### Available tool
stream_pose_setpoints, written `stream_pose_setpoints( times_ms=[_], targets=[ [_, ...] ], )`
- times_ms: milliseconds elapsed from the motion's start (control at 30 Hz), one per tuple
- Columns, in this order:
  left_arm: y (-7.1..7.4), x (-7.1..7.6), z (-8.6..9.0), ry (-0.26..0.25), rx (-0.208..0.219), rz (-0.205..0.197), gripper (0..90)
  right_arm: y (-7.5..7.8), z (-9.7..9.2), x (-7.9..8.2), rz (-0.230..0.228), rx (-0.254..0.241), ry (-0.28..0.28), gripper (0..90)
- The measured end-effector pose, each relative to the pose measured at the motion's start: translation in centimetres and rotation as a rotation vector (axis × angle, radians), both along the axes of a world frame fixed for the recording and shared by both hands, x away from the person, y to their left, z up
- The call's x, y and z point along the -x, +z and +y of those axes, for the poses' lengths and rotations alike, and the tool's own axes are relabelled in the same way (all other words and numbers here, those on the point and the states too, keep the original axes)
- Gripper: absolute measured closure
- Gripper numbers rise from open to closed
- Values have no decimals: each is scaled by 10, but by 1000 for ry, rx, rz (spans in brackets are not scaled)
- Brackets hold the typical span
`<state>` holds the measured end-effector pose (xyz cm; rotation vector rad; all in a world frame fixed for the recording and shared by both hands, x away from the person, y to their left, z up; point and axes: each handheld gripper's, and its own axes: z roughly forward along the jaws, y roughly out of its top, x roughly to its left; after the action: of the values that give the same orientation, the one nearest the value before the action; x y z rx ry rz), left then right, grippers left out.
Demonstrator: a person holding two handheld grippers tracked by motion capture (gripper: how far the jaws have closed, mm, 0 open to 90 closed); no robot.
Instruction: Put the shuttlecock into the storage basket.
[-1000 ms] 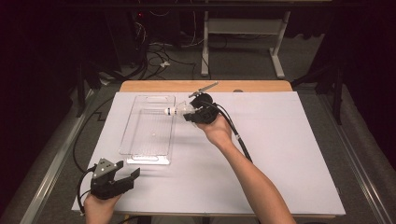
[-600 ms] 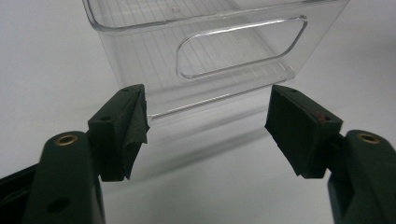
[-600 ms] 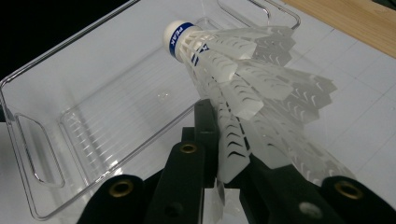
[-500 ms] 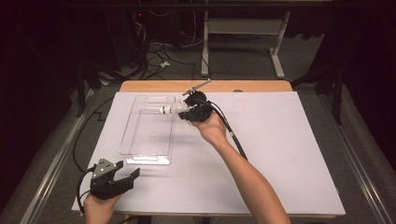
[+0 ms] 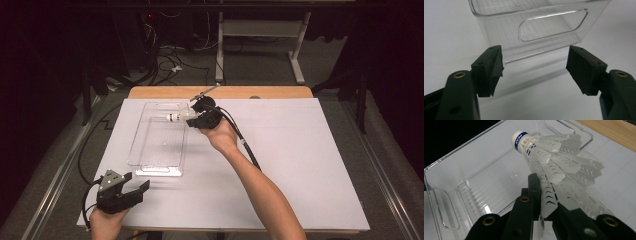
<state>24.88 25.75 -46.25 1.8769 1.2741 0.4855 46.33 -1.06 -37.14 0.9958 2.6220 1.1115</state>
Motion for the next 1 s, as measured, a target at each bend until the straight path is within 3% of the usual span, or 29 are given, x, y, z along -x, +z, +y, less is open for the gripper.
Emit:
stream_pose_setpoints(
  times_ms=[1000],
  targets=[
    [0, 0, -1, -1, -1, 1, 303, -3, 31, -8, 3, 21, 25, 887]
  ],
)
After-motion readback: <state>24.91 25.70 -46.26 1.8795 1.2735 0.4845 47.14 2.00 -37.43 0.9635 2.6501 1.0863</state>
